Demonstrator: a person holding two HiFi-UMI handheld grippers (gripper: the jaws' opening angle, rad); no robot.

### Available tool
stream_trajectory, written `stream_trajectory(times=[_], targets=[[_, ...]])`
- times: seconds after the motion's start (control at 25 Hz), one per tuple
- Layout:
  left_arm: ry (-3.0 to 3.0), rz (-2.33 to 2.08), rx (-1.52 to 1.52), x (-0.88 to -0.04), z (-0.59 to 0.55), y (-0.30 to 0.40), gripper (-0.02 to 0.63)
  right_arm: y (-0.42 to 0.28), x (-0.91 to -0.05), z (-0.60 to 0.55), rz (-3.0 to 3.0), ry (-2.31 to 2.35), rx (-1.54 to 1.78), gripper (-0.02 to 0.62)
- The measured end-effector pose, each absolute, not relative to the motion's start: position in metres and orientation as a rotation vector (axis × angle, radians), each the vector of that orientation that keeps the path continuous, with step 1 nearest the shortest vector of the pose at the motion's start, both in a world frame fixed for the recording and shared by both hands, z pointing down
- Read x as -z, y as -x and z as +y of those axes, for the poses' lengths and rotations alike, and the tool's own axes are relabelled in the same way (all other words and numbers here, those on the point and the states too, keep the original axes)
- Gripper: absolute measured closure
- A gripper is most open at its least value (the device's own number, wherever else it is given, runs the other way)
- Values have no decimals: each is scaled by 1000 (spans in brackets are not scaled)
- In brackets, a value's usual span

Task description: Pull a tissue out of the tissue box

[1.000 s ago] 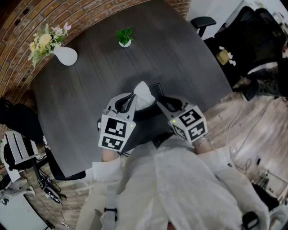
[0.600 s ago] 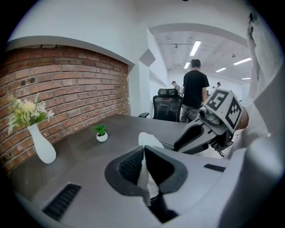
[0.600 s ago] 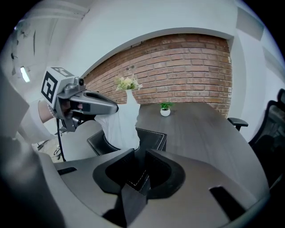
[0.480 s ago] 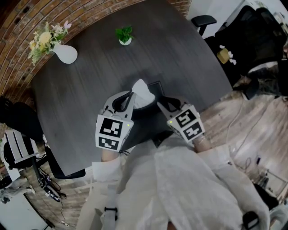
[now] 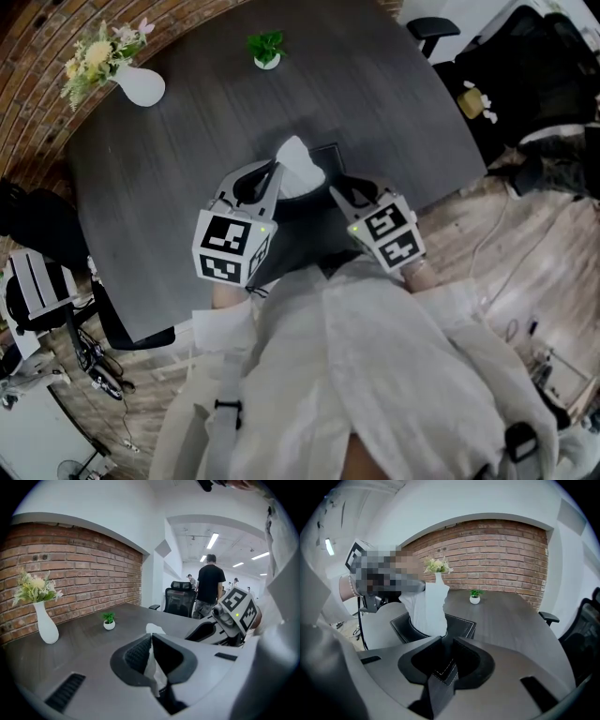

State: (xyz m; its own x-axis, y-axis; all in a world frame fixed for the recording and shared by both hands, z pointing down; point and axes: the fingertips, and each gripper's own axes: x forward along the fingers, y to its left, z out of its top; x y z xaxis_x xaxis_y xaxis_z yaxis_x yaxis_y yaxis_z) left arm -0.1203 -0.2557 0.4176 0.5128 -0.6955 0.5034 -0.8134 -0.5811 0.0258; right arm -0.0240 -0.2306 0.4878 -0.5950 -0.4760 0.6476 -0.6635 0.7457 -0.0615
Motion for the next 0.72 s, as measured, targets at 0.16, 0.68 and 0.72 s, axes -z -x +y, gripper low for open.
stream_trajectory(times=[0.16, 0.68, 0.72], targets=[[-2495, -1278, -607, -414, -257, 122, 595, 28, -488, -232, -2325, -844, -395, 520], [-2479, -1271, -496, -406, -254, 117, 597, 28, -488, -231, -2329, -826, -394, 522], [-2478, -1269, -493, -406, -254, 117, 597, 28, -488, -231, -2330, -826, -394, 522]])
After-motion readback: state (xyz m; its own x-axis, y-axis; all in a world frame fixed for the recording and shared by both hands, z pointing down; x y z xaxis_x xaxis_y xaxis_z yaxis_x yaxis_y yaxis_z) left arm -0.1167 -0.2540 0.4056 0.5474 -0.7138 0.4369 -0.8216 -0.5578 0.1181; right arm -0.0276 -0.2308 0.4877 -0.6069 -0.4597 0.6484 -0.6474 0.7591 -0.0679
